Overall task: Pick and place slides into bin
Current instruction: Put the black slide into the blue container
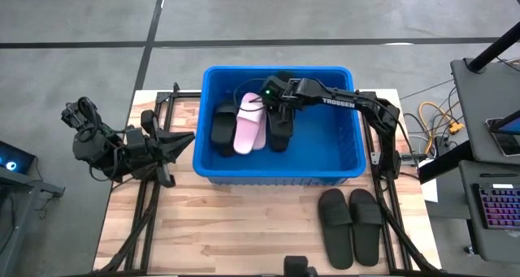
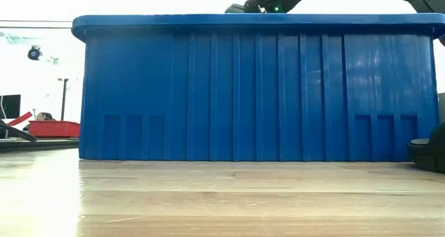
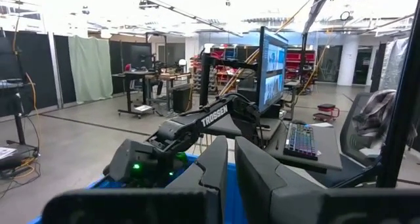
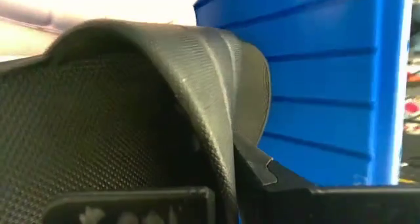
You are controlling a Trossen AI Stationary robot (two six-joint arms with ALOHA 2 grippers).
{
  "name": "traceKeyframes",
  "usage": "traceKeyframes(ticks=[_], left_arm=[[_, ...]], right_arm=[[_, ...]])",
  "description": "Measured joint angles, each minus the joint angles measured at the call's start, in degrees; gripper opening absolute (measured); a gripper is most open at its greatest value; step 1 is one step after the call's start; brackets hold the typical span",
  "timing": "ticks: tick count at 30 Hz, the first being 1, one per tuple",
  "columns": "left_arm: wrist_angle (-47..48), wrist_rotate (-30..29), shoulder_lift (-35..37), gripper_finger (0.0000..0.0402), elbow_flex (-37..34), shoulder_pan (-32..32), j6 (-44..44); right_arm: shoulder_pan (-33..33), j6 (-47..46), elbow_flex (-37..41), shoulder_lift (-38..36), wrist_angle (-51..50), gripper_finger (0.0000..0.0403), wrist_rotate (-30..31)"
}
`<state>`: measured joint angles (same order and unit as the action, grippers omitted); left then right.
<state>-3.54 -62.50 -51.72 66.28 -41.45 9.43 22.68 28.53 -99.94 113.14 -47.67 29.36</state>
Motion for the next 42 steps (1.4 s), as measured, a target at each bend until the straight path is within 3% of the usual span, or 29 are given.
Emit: traceKeyframes(ticks=[10,23,31,35,42], left_arm=[[-0.01,-1.09,-0.38,0.0015,0.0,0.02,0.06],[0.01,-1.41,-0.31,0.0015,0.0,0.09,0.52],[-0.03,-3.78,-0.22,0.0015,0.0,0.11,0.5],[-0.05,-3.96,-0.3,0.0015,0.0,0.13,0.51],[-0.01,-3.93,-0.38,0.0015,0.0,0.13,0.5]], right_arm=[[0.83,-7.36,0.29,0.75,0.02,0.0013,-1.16],[0.91,-11.84,6.26,1.97,1.97,0.0013,-2.24],[0.96,-13.33,6.25,1.88,1.92,0.0015,-7.91],[0.93,-13.96,5.31,1.98,0.93,0.0047,-8.96],[0.85,-17.39,1.77,2.03,-3.08,0.0157,-13.74]])
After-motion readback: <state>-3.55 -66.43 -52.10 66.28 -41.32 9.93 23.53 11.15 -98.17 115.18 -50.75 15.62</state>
